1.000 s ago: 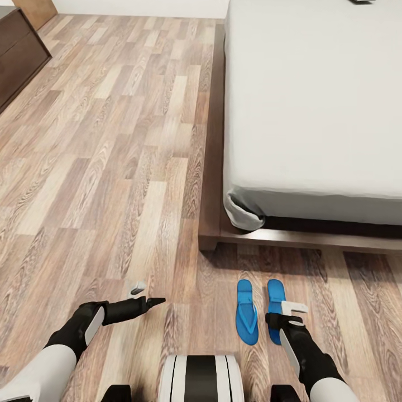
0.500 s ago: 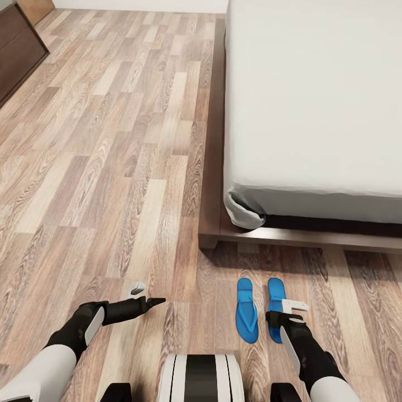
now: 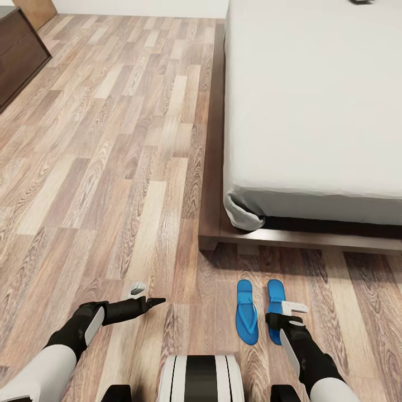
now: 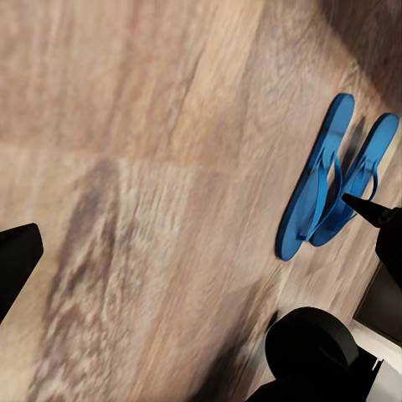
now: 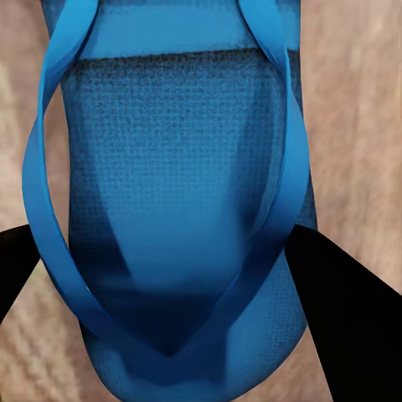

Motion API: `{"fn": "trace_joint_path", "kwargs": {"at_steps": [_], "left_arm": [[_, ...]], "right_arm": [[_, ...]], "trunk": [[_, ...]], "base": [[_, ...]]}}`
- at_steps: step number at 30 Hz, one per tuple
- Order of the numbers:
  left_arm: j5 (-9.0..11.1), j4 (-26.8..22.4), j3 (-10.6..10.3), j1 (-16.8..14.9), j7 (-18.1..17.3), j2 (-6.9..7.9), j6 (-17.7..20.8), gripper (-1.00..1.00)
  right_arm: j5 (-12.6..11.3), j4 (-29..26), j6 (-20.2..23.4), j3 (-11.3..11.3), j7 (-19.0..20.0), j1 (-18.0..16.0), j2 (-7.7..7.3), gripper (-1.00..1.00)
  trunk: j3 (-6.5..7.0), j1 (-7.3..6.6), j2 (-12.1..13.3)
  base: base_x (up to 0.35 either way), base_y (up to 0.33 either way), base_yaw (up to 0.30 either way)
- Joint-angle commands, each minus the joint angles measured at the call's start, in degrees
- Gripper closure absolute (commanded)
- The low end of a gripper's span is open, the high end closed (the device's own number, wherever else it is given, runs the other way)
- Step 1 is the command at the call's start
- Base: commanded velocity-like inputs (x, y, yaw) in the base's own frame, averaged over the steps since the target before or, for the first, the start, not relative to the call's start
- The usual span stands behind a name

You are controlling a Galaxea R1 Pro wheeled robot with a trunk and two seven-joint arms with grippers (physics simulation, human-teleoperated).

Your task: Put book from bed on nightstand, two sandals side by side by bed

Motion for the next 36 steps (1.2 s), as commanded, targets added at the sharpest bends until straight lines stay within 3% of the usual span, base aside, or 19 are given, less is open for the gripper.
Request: {"fn": "trace_joint_path", "kwargs": {"at_steps": [1, 7, 19, 22, 36], "left_arm": [[0.2, 0.0, 0.1, 0.0, -0.1, -0.01, 0.4, -1.00], [0.2, 0.0, 0.1, 0.0, -0.1, -0.01, 0.4, -1.00], [0.2, 0.0, 0.1, 0.0, -0.1, -0.01, 0.4, -1.00], [0.2, 0.0, 0.1, 0.0, -0.1, -0.01, 0.4, -1.00], [0.2, 0.0, 0.1, 0.0, -0.1, -0.01, 0.4, -1.00]], "right_arm": [[1.0, 0.5, 0.3, -0.2, 0.1, 0.1, 0.04, 1.00], [1.0, 0.5, 0.3, -0.2, 0.1, 0.0, 0.04, 1.00], [1.0, 0.5, 0.3, -0.2, 0.1, 0.1, 0.04, 1.00], [1.0, 0.5, 0.3, -0.2, 0.1, 0.1, 0.05, 1.00], [1.0, 0.5, 0.3, -0.2, 0.1, 0.0, 0.04, 1.00]], "trunk": [[-0.04, 0.02, 0.0], [0.63, -0.05, 0.0], [0.63, -0.05, 0.0], [1.29, -0.13, 0.1], [0.85, -0.08, 0.0]], "base": [[0.000, 0.000, 0.000], [0.000, 0.000, 0.000], [0.000, 0.000, 0.000], [0.000, 0.000, 0.000], [0.000, 0.000, 0.000]]}}
